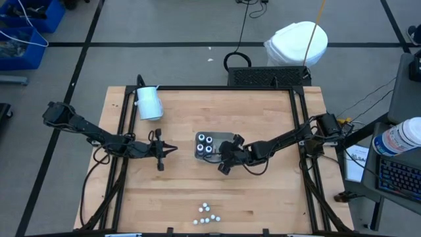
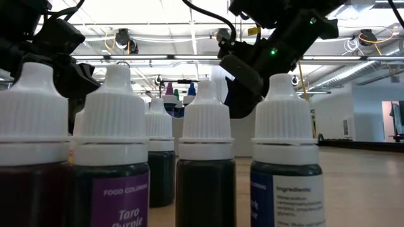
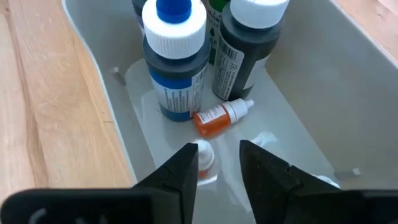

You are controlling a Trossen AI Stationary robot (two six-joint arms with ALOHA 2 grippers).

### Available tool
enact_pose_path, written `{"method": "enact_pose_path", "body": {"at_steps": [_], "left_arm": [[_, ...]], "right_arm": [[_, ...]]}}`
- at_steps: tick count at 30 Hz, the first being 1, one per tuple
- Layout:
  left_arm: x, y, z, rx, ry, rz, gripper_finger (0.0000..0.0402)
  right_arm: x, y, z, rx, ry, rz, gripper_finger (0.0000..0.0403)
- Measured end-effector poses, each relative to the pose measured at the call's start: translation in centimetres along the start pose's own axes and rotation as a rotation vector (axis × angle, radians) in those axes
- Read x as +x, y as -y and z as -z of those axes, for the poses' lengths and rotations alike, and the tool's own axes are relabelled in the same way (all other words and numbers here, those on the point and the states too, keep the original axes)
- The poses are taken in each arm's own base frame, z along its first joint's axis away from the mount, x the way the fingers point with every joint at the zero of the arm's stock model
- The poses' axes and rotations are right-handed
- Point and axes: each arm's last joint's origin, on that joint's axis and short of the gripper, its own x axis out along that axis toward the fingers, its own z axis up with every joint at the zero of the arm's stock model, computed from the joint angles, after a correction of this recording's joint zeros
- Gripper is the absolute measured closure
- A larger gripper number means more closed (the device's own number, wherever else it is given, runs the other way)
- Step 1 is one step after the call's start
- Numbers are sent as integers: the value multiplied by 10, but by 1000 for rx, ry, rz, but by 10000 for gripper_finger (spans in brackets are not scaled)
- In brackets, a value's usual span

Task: Pick & Place food coloring
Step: Put the small orange food coloring bottle into the gray bin

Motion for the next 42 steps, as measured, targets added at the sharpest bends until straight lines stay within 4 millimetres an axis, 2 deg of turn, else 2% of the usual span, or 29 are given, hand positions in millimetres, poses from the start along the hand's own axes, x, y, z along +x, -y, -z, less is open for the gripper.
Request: {"method": "enact_pose_path", "body": {"at_steps": [5,8,13,17,19,22,29,34,36,38,40,42], "left_arm": [[0,0,0,0,0,0,380],[0,0,0,1,-1,0,380],[0,0,0,1,-2,0,380],[0,0,0,1,-1,0,380],[0,0,0,0,-1,1,380],[0,0,0,-1,0,0,380],[0,0,0,-8,0,0,380],[0,0,0,-8,0,0,380],[0,0,0,-8,0,0,380],[0,0,0,-7,0,0,380],[0,0,0,-7,-2,0,380],[0,0,0,-3,-1,0,380]], "right_arm": [[-6,2,-3,-23,0,-3,295],[-19,4,-11,-42,36,-25,299],[-55,6,-30,-110,140,-90,300],[-91,-9,-43,-163,213,-225,300],[-104,-20,-43,-206,220,-255,300],[-117,-39,-37,-255,216,-304,300],[-135,-88,0,-380,257,-429,301],[-145,-110,28,-608,361,-421,314],[-151,-110,34,-651,408,-446,326],[-158,-99,36,-657,425,-457,341],[-163,-82,37,-641,437,-451,357],[-164,-56,45,-636,425,-436,373]]}}
